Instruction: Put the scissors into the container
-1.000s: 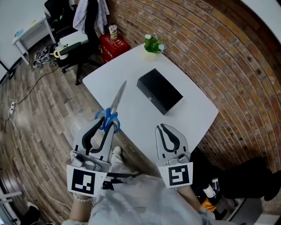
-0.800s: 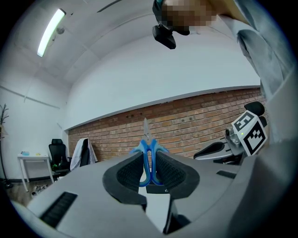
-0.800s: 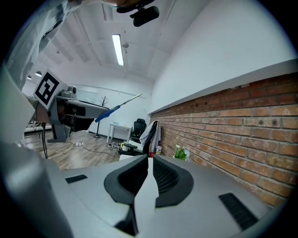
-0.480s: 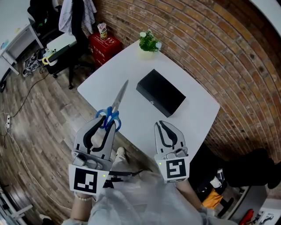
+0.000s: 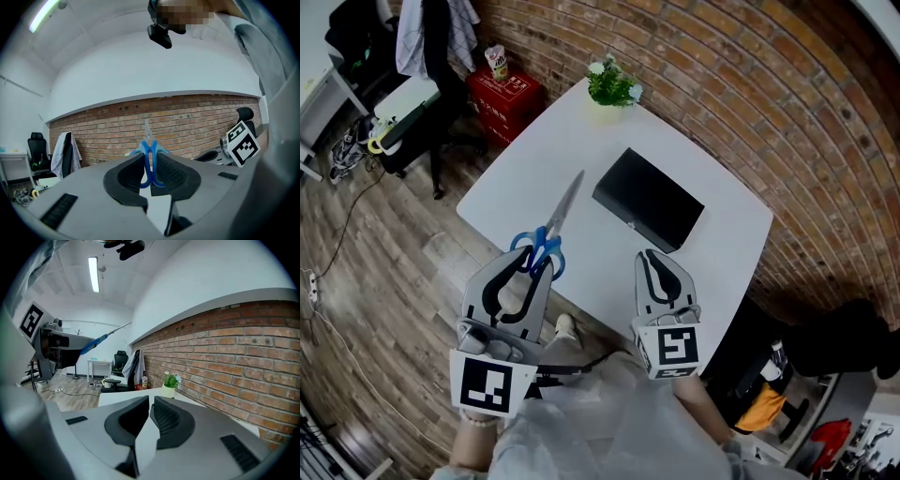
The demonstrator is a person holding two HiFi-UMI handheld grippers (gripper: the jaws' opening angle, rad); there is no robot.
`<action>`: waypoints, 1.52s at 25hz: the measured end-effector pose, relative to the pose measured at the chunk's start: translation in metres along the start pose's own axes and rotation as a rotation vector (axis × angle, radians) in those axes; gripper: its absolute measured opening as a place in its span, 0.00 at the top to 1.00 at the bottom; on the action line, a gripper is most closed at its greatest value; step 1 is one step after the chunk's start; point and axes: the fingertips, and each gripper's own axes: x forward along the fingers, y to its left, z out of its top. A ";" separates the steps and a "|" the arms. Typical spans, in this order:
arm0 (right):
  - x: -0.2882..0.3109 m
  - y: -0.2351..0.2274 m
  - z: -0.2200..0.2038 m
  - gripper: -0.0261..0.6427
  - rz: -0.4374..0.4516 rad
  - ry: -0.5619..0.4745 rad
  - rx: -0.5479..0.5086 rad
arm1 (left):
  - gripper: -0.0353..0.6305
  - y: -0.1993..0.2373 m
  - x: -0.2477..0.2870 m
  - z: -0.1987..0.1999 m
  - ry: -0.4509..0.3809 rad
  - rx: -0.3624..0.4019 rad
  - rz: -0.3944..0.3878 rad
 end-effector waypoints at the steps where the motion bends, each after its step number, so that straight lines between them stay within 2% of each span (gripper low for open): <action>1: 0.010 -0.003 -0.001 0.87 -0.007 0.010 0.014 | 0.80 0.006 0.008 -0.001 0.009 0.003 -0.010; 8: 0.046 -0.002 -0.025 0.87 -0.017 0.098 0.102 | 0.80 0.023 0.028 -0.010 0.027 -0.001 -0.058; 18: 0.092 -0.009 -0.073 0.87 -0.024 0.203 0.170 | 0.80 0.032 0.054 -0.030 0.053 -0.036 -0.065; 30: 0.112 -0.033 -0.136 0.86 -0.149 0.352 0.253 | 0.80 0.034 0.058 -0.047 0.079 -0.028 -0.044; 33: 0.118 -0.034 -0.144 0.81 -0.169 0.367 0.316 | 0.80 0.035 0.059 -0.050 0.087 -0.033 -0.048; 38: 0.131 -0.039 -0.159 0.80 -0.216 0.395 0.415 | 0.80 0.038 0.068 -0.055 0.113 -0.020 -0.065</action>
